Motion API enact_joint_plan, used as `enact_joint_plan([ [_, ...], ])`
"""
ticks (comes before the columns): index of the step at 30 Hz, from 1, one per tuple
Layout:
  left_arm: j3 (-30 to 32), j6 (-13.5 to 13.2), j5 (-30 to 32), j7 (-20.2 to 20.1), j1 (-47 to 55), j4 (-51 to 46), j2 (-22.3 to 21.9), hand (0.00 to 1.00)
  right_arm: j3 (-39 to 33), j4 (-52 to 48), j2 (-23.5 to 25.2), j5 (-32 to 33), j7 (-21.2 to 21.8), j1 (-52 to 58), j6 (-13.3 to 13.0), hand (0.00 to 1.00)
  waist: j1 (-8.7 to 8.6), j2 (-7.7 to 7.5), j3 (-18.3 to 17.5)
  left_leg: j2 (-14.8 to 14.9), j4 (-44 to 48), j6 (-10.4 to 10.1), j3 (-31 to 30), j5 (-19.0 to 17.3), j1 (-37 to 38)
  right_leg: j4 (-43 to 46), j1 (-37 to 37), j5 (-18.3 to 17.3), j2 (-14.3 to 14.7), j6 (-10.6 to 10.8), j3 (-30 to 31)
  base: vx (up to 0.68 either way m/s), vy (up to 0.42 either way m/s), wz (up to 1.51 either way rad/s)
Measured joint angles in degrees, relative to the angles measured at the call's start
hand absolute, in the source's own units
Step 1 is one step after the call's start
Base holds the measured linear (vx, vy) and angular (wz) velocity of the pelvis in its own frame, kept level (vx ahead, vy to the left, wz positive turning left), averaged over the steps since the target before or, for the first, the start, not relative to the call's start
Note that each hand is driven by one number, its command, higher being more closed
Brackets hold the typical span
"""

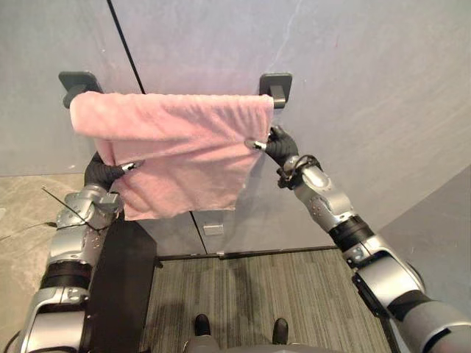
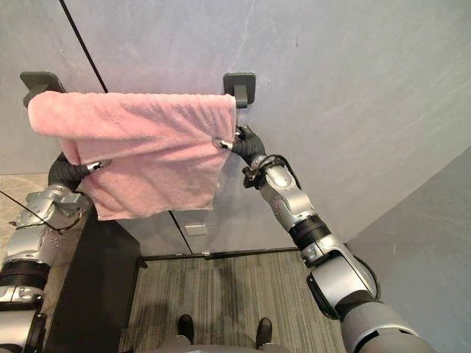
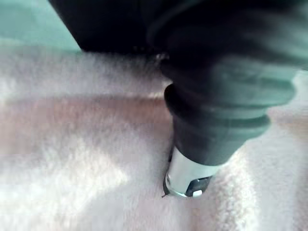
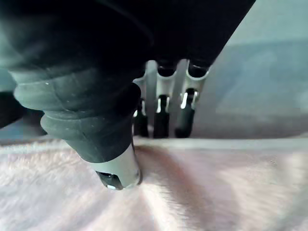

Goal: Organize washtable

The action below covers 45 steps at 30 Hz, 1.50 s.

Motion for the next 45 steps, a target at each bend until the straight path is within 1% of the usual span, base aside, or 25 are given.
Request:
enact_joint_plan([
  [4, -0.07, 0.02, -0.11, -1.04, 2.08, 0.06, 0.87, 0.0, -0.02, 0.0, -2.73, 0.54, 0.37, 0.51, 0.41, 0.0, 0.06, 0.19, -0.09, 0.0, 0.0, 0.0, 0.05, 0.0, 0.02, 0.0, -0.07, 0.0, 0.02, -0.01, 0.0, 0.0, 0.0, -0.02],
  [9, -0.07, 0.03, -0.12, -1.02, 3.6, 1.15, 1.45, 0.0, -0.13, -0.02, -3.48, 0.68, 2.06, 0.85, 0.41, 0.0, 0.11, 0.28, -0.09, 0.0, 0.0, 0.0, 0.12, 0.0, 0.04, 0.0, -0.08, 0.01, 0.01, -0.01, 0.06, 0.0, 0.0, 0.0],
  [14, 0.29, 0.04, -0.12, -1.04, 4.88, 1.21, 3.07, 0.0, -0.69, -0.03, -4.53, 0.71, 2.41, 3.01, 0.41, 0.0, 0.31, 0.33, -0.09, -0.02, 0.01, 0.0, 0.12, 0.0, 0.04, 0.0, -0.08, 0.0, 0.0, -0.01, 0.03, 0.0, 0.0, 0.0],
  [16, 1.08, 0.05, -0.08, -1.04, 5.08, 1.27, 3.11, 0.0, -3.06, -0.09, -4.65, 0.74, 2.45, 4.52, 0.42, 0.0, 0.44, 0.33, -0.09, -0.03, 0.01, 0.0, 0.08, -0.01, 0.04, -0.01, -0.04, 0.0, -0.01, -0.01, -0.03, 0.0, 0.0, 0.0],
  [17, 2.65, 0.08, 0.13, -0.79, 5.21, 1.73, 3.1, 0.0, -5.68, -0.68, -4.65, 0.78, 2.36, 5.76, 0.53, 0.0, 0.44, 0.33, -0.09, -0.03, 0.01, 0.0, 0.06, -0.01, 0.03, -0.01, -0.03, 0.0, -0.02, -0.01, -0.08, 0.0, 0.0, 0.0],
  [18, 5.89, 0.12, 0.34, -0.04, 5.23, 2.49, 3.07, 0.0, -10.31, -3.81, -4.67, 0.79, 2.16, 8.2, 0.78, 0.0, 0.43, 0.33, -0.1, -0.03, 0.01, -0.01, -0.01, -0.01, -0.01, -0.01, -0.03, 0.0, -0.01, -0.01, -0.17, 0.0, 0.0, 0.0],
  [19, 8.27, 0.15, 0.54, 0.76, 5.23, 2.79, 3.03, 0.0, -13.07, -5.74, -4.66, 0.79, 1.99, 9.51, 0.78, 0.0, 0.41, 0.32, -0.1, -0.03, 0.0, -0.01, -0.04, -0.02, -0.01, -0.01, -0.02, 0.0, -0.01, -0.01, -0.2, 0.0, 0.0, 0.0],
  [20, 14.05, 0.14, 1.54, 3.54, 5.21, 3.01, 2.77, 0.0, -18.3, -9.48, -4.61, 0.47, 1.06, 11.71, 0.69, 0.0, 0.4, 0.33, -0.11, -0.03, 0.0, -0.01, -0.11, -0.02, -0.01, -0.01, 0.01, -0.01, -0.02, -0.01, -0.24, 0.0, 0.0, 0.0],
  [21, 21.54, 0.1, 2.54, 7.31, 4.63, 2.91, 1.53, 0.0, -23.64, -12.44, -4.37, 0.18, -0.61, 13.1, 0.17, 0.0, 0.28, 0.44, -0.22, -0.05, 0.0, 0.0, -0.13, -0.03, -0.01, -0.01, 0.01, -0.01, -0.04, -0.01, -0.25, 0.0, 0.0, 0.0],
  [22, 25.34, -0.01, 2.55, 10.14, 4.01, 2.59, 0.6, 0.0, -26.25, -13.8, -4.32, -0.69, -2.04, 13.59, -0.1, 0.0, 0.26, 0.53, -0.35, -0.08, 0.0, 0.0, -0.16, -0.03, -0.01, -0.01, 0.02, -0.01, -0.07, -0.01, -0.25, 0.0, 0.0, 0.0],
  [23, 32.54, -0.13, 2.53, 15.13, 3.36, 0.27, -1.77, 0.0, -30.97, -15.91, -4.2, -2.03, -4.96, 13.89, -0.74, 0.0, 0.25, 0.84, -0.85, -0.16, -0.01, 0.02, -0.19, -0.02, -0.01, 0.01, 0.01, -0.02, -0.1, -0.01, -0.28, 0.0, 0.0, 0.0],
  [24, 38.85, -0.75, 2.89, 19.48, 3.85, -4.65, -5.25, 0.0, -35.37, -18.76, -4.07, -3.35, -7.53, 14.42, -2.05, 0.0, 0.32, 1.25, -1.61, -0.25, -0.01, 0.03, -0.18, -0.01, 0.0, 0.01, 0.04, -0.12, -0.17, 0.07, -0.33, 0.0, 0.0, 0.0],
  [25, 42.18, -1.79, 3.15, 23.08, 4.77, -8.79, -7.7, 0.0, -38.0, -21.0, -4.01, -4.75, -10.01, 14.54, -3.48, 0.0, 0.27, 1.67, -2.25, -0.29, -0.01, 0.02, -0.18, -0.01, 0.07, 0.01, 0.17, -0.27, -0.24, 0.11, -0.46, 0.0, 0.0, 0.04],
  [26, 43.65, -2.35, 3.41, 24.9, 5.42, -11.31, -8.98, 0.0, -39.52, -22.53, -4.01, -5.38, -11.29, 14.53, -4.28, 0.0, 0.26, 2.03, -2.54, -0.3, -0.01, 0.02, -0.19, -0.01, 0.22, 0.01, 0.39, -0.37, -0.26, 0.11, -0.58, 0.0, 0.0, 0.13],
  [27, 45.18, -3.32, 4.32, 28.18, 7.47, -18.11, -11.12, 0.0, -42.76, -26.25, -4.03, -6.85, -13.82, 14.54, -6.56, 0.0, 0.17, 2.84, -3.15, -0.26, -0.02, -0.01, -0.46, -0.02, 0.86, 0.0, 1.32, -0.83, -0.28, 0.15, -1.19, 0.0, -0.003, 0.15],
  [29, 44.21, -4.62, 5.18, 29.07, 9.27, -24.67, -11.87, 0.0, -43.48, -29.5, -4.29, -7.61, -15.72, 14.49, -8.82, 0.0, 0.01, 3.6, -4.37, -0.23, -0.02, -0.04, -1.08, -0.04, 1.14, -0.01, 1.94, -1.39, -0.23, 0.01, -1.86, 0.0, -0.008, 0.2],
  [30, 42.16, -5.42, 5.32, 28.65, 9.98, -28.88, -11.82, 0.0, -42.94, -32.1, -4.29, -7.85, -16.27, 14.48, -9.77, 0.0, 0.05, 4.19, -5.21, -0.21, -0.02, -0.13, -1.46, -0.11, 1.12, -0.02, 2.12, -1.76, -0.22, 0.0, -2.31, 0.0, -0.009, 0.19],
  [33, 37.34, -6.39, 4.5, 24.71, 11.28, -37.29, -11.37, 0.0, -39.99, -37.02, -4.3, -7.9, -15.92, 14.47, -10.42, 0.0, 0.19, 5.15, -5.88, -0.25, -0.02, -0.39, -1.88, -0.3, 1.13, -0.04, 2.53, -2.09, -0.32, 0.21, -2.96, -0.03, -0.002, 0.11],
  [35, 31.14, -7.62, 3.99, 19.24, 14.77, -46.13, -10.91, 0.0, -34.22, -41.17, -4.31, -7.8, -12.17, 14.52, -10.75, 0.0, 0.07, 5.67, -6.25, -0.27, -0.02, -0.23, -1.94, -0.41, 1.38, -0.05, 2.81, -2.1, -0.4, 0.22, -3.21, -0.03, 0.001, 0.02],
  [37, 24.93, -7.92, 3.0, 14.45, 18.03, -52.02, -10.87, 0.0, -26.61, -44.18, -4.34, -7.05, -7.81, 14.84, -10.95, 0.0, -0.43, 5.74, -6.29, -0.22, -0.02, -0.15, -1.94, -0.45, 1.4, -0.05, 2.87, -2.1, -0.42, 0.22, -3.51, 0.0, 0.0, 0.0],
  [40, 16.41, -7.59, -1.02, 8.17, 22.28, -56.29, -10.86, 0.0, -15.86, -45.28, -4.84, -4.63, -1.0, 15.98, -10.67, 0.0, -1.29, 5.5, -6.29, -0.16, -0.02, -0.14, -1.95, -0.45, 1.34, -0.04, 2.99, -2.1, -0.46, 0.24, -4.06, 0.0, -0.005, 0.05],
  [42, 6.63, -6.2, -5.43, 2.43, 26.98, -58.29, -10.76, 0.0, -4.54, -44.84, -7.35, -1.58, 5.5, 18.11, -7.8, 0.0, -1.23, 5.08, -6.18, -0.25, -0.02, -0.13, -2.15, -0.44, 1.21, -0.03, 3.03, -2.12, -0.6, 0.32, -4.4, 0.01, -0.005, 0.05],
  [43, 4.55, -5.68, -6.29, 1.07, 28.36, -58.3, -10.73, 0.0, -1.84, -44.62, -8.19, -1.1, 6.92, 18.54, -7.03, 0.0, -1.21, 4.99, -6.15, -0.29, -0.02, -0.13, -2.25, -0.44, 1.13, -0.02, 3.02, -2.18, -0.63, 0.42, -4.48, 0.03, -0.004, 0.1],
  [44, 1.29, -4.32, -8.54, -2.19, 30.97, -57.67, -10.69, 0.0, 3.12, -43.7, -10.0, 0.51, 10.07, 19.26, -5.56, 0.0, -1.16, 4.73, -6.06, -0.4, -0.02, -0.13, -2.55, -0.43, 0.97, -0.01, 3.06, -2.26, -0.73, 0.53, -4.77, 0.03, -0.003, 0.1],
  [45, -0.53, -3.94, -9.9, -4.08, 32.36, -56.48, -10.65, 0.0, 5.65, -42.29, -11.12, 1.66, 11.96, 19.52, -4.72, 0.0, -1.08, 4.52, -5.94, -0.49, -0.02, -0.22, -2.74, -0.36, 0.97, 0.02, 3.17, -2.3, -0.8, 0.61, -4.95, 0.04, -0.003, 0.12],
])
